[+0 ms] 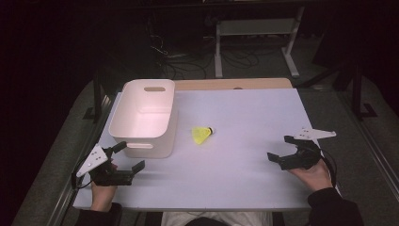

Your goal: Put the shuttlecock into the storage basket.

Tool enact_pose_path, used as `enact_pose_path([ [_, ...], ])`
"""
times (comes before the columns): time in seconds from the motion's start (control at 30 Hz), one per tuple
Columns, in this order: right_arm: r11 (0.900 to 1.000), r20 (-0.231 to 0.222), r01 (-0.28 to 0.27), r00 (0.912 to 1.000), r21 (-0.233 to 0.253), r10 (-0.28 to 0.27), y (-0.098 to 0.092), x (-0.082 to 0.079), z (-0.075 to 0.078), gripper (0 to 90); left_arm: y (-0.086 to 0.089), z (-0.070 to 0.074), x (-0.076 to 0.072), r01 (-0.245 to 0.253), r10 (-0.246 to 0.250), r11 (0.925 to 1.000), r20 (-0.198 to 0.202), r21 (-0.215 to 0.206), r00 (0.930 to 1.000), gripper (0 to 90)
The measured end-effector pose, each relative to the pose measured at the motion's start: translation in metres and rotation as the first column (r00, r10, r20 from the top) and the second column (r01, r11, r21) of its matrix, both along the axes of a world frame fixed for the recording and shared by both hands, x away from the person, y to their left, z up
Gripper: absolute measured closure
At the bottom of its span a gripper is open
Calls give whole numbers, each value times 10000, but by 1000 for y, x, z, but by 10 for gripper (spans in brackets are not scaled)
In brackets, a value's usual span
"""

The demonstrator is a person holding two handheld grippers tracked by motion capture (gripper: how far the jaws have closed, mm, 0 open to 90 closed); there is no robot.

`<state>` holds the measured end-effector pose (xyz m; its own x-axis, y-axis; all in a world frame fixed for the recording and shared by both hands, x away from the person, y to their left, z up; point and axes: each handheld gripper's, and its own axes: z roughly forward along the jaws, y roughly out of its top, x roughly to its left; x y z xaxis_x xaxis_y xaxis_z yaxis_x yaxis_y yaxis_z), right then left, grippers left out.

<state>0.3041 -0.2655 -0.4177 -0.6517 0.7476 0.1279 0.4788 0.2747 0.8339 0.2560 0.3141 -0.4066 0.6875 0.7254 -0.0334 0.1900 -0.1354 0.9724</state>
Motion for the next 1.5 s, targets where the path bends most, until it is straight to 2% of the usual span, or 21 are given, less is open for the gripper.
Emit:
enact_pose_path([
  [1.17, 9986, -81, -288, 9996, -440, 284, 5, -4, 2, 0, 1, 0, -2, 54, -54, 10000, 17, -58, 10000, 0],
  [1.37, 9987, 37, -361, 9993, -354, 363, 7, -4, 9, 0, 1, 0, -3, 17, -17, 10000, 10, -48, 10000, 0],
  [1.5, 9976, -10, -374, 9993, -576, 374, 9, -3, 13, 0, 1, 0, -4, -32, 32, 10000, 3, -38, 10000, 0],
])
